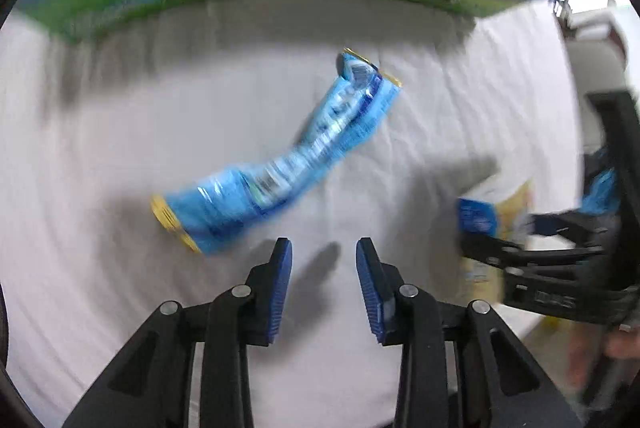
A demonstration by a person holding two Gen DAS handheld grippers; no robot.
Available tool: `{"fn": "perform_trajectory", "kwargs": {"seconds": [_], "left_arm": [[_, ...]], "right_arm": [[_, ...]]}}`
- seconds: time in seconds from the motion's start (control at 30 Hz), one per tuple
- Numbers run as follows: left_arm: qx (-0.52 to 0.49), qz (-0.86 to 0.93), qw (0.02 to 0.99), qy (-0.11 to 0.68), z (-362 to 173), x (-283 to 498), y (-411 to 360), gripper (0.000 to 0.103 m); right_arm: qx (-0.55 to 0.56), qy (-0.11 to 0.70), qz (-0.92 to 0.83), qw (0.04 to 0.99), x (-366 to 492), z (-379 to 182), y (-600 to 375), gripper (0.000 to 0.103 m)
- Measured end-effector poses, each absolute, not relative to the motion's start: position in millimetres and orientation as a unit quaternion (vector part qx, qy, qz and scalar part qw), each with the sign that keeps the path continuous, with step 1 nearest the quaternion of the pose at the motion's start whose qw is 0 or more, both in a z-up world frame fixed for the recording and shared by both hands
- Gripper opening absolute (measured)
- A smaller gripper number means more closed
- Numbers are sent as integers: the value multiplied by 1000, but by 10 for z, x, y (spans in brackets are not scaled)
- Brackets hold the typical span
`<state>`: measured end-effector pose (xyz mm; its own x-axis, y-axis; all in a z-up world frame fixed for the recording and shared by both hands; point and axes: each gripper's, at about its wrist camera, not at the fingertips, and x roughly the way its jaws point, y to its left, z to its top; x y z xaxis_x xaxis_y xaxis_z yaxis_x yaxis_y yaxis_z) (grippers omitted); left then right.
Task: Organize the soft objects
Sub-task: 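Grasp the blue bar with the left tool while the right grasps the yellow tissue pack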
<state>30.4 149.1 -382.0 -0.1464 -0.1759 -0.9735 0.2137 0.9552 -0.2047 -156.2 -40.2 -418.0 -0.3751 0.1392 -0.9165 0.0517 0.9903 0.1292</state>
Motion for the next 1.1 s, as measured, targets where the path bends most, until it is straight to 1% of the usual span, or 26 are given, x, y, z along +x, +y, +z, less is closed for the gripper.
{"fn": "perform_trajectory", "kwargs": {"seconds": [0.1,0.23,0.3,0.33,0.4,0.43,0.53,0.57,0.6,0.63,0.67,0.87,0.9,1.0,1.03,1.1], "left_arm": [[61,-153,662,732,-3786,400,1371,35],[115,-177,678,704,-3572,474,1218,35],[144,-186,683,691,-3490,550,1166,37],[158,-187,686,686,-3443,647,1205,42],[175,-190,678,689,-3508,768,1023,48],[184,-197,657,704,-3625,807,986,52],[210,-195,634,719,-3873,946,836,52],[202,-198,637,717,-3894,989,841,51],[183,-203,639,719,-3902,974,831,48],[155,-208,638,725,-3890,1005,861,33],[130,-207,637,731,-3876,1046,884,27],[-22,-166,637,753,-3850,1001,1287,26],[-33,-159,637,754,-3887,967,1366,26],[-19,-140,640,755,-3899,805,1469,27],[-10,-136,644,753,-3891,665,1425,29],[-16,-139,649,747,-3875,656,1385,34]], "right_arm": [[45,827,40,560,-1894,-4198,-357,71],[16,823,52,565,-2004,-4130,-281,71],[6,821,55,568,-2037,-4093,-259,71],[3,820,55,570,-2056,-4077,-235,71],[3,819,56,571,-2062,-4024,-210,71],[5,819,55,571,-2063,-4026,-216,71],[17,823,51,565,-1989,-4110,-241,71],[21,825,50,563,-1848,-4050,-129,71],[27,826,49,561,-1823,-4107,-129,71],[35,826,47,561,-1830,-4112,-141,71],[39,825,46,562,-1837,-4122,-140,70],[35,811,49,582,-1876,-3994,-152,65],[30,811,52,582,-1894,-3985,-134,65],[16,812,62,580,-2032,-3998,-24,65],[11,812,61,580,-2045,-4002,0,65],[7,814,61,578,-2010,-4032,5,66]]}}
